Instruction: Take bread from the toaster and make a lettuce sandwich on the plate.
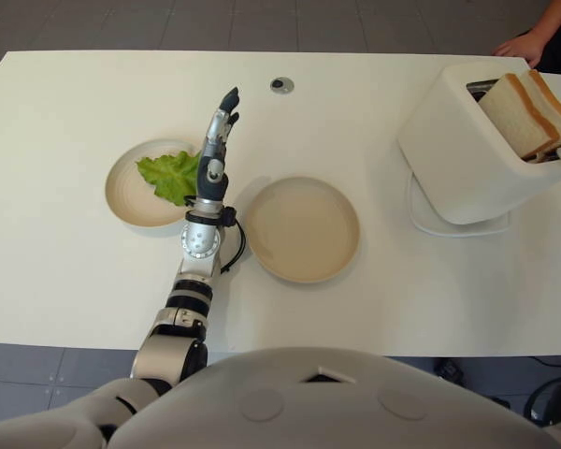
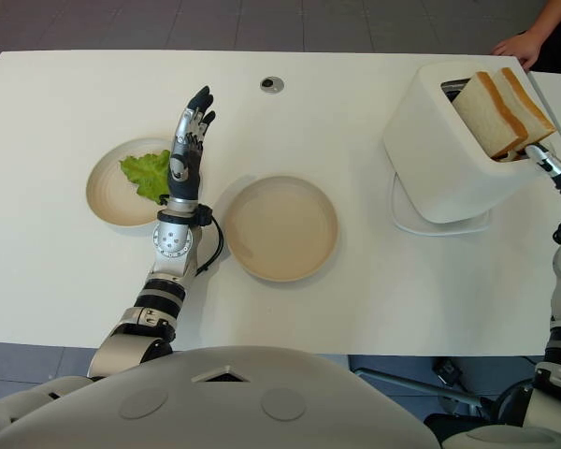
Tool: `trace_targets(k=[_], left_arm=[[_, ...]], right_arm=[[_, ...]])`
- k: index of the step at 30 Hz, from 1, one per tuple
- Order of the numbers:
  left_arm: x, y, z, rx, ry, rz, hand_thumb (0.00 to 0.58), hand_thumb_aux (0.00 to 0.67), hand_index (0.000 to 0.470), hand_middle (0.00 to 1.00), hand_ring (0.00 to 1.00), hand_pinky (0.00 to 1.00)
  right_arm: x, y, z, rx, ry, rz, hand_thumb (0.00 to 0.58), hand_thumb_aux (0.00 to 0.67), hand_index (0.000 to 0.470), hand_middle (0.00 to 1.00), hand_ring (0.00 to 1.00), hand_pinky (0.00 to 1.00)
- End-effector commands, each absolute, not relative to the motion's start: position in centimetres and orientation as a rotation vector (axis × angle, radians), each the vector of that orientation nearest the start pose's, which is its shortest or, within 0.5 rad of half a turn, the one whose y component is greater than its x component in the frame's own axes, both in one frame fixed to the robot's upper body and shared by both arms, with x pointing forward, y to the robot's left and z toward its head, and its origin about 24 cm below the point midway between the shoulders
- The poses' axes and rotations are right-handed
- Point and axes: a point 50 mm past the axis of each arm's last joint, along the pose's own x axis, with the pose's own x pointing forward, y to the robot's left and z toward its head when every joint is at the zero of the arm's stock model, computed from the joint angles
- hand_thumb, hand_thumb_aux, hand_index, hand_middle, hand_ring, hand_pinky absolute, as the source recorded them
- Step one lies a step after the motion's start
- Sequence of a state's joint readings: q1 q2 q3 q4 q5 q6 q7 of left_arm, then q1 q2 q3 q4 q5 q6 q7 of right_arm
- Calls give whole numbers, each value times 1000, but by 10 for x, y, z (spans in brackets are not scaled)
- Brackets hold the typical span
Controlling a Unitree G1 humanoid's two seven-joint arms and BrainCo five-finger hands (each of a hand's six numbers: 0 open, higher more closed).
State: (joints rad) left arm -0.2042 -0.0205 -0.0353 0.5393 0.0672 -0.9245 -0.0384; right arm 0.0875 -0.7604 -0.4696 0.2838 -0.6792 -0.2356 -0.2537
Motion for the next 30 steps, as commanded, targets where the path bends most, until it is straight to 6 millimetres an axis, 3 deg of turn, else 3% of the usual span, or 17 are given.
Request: trace_targets(k=[1, 14, 24, 25, 26, 27, 28, 29, 30], left_arm=[[263, 115, 56, 33, -584, -170, 0, 0, 0, 0, 0, 0], [258, 114, 58, 29, -593, -179, 0, 0, 0, 0, 0, 0], [258, 113, 60, 30, -597, -180, 0, 0, 0, 0, 0, 0], [258, 113, 60, 29, -599, -179, 0, 0, 0, 0, 0, 0], [258, 113, 60, 29, -600, -178, 0, 0, 0, 0, 0, 0], [258, 113, 60, 28, -601, -178, 0, 0, 0, 0, 0, 0], [258, 113, 61, 26, -602, -179, 0, 0, 0, 0, 0, 0], [258, 112, 61, 25, -603, -181, 0, 0, 0, 0, 0, 0], [258, 112, 61, 25, -604, -181, 0, 0, 0, 0, 0, 0]], right_arm=[[214, -389, 120, -1463, 47, -452, 0, 0, 0, 0, 0, 0], [210, -404, 121, -1520, 91, -410, 0, 0, 0, 0, 0, 0], [243, -388, 137, -1584, 15, -309, 0, 0, 0, 0, 0, 0], [246, -387, 137, -1586, 19, -295, 83, 50, 35, 0, 0, 0], [247, -387, 136, -1587, 25, -286, 301, 205, 144, 0, 0, 0], [248, -387, 135, -1590, 32, -274, 464, 370, 260, 141, 141, 141], [247, -387, 135, -1588, 32, -267, 541, 497, 348, 486, 486, 486], [246, -386, 136, -1584, 19, -260, 580, 670, 470, 859, 859, 859], [246, -384, 138, -1578, -3, -254, 580, 670, 470, 1000, 1000, 1000]])
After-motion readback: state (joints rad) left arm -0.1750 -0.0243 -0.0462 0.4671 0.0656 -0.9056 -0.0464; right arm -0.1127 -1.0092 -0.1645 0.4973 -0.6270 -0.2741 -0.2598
